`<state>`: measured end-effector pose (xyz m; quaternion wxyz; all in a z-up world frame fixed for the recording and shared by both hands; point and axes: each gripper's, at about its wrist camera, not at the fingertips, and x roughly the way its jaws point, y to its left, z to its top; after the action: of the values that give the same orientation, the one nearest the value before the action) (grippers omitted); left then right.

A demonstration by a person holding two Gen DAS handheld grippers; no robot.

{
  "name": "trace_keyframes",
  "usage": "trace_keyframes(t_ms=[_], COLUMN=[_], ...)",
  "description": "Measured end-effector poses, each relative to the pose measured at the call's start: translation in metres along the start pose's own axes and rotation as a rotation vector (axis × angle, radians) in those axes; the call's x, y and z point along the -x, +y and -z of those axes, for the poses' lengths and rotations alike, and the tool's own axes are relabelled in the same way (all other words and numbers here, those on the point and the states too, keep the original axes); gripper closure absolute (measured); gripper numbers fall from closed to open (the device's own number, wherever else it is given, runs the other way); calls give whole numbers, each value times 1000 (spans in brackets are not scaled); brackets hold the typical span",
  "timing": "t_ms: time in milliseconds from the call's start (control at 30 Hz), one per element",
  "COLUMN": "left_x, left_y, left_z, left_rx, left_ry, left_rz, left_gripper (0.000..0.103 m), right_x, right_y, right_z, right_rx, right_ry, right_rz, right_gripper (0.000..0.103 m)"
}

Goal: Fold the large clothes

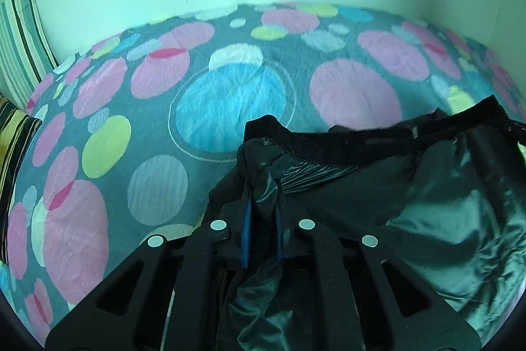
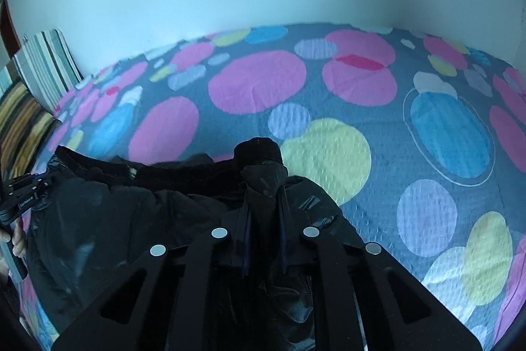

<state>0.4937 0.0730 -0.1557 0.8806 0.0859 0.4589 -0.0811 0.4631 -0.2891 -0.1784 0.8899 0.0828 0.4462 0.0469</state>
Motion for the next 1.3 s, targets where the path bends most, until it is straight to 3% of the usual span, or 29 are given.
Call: trace_keyframes(t_ms=[233, 467, 767, 800, 833, 933, 1000, 1100, 1300], left_x=[-30, -40, -31, -28, -25, -5, 12, 36, 81], left_y=[-2, -3, -10, -9, -8, 1, 10, 21, 32], left_z=[9, 15, 10, 10, 10, 14, 21, 36, 89], left_rx=[8, 27, -6, -3, 2, 52, 92, 146, 243], left_ry=[18, 0, -4, -4, -5, -30, -55, -81, -90], left_rz=[-3, 4, -52, -59, -70, -83, -61, -39, 3], left_gripper=[91, 91, 86, 84, 75, 41, 27, 21, 12], right_x=[-44, -50, -46, -44, -43, -32, -20, 12, 67], right_y=[-3, -9, -5, -3, -3, -4, -5, -10, -25], right_z=[12, 16, 14, 14, 14, 12, 12, 21, 70], right_rx=[-16, -59, -38, -30, -28, -32, -47, -94, -174], right_ry=[89, 68, 47, 43, 40, 29, 21, -38, -56], right_rz=[22, -9, 21, 28, 30, 38, 32, 11, -26], right_gripper=[87, 85, 85, 83, 82, 74, 59, 37, 36])
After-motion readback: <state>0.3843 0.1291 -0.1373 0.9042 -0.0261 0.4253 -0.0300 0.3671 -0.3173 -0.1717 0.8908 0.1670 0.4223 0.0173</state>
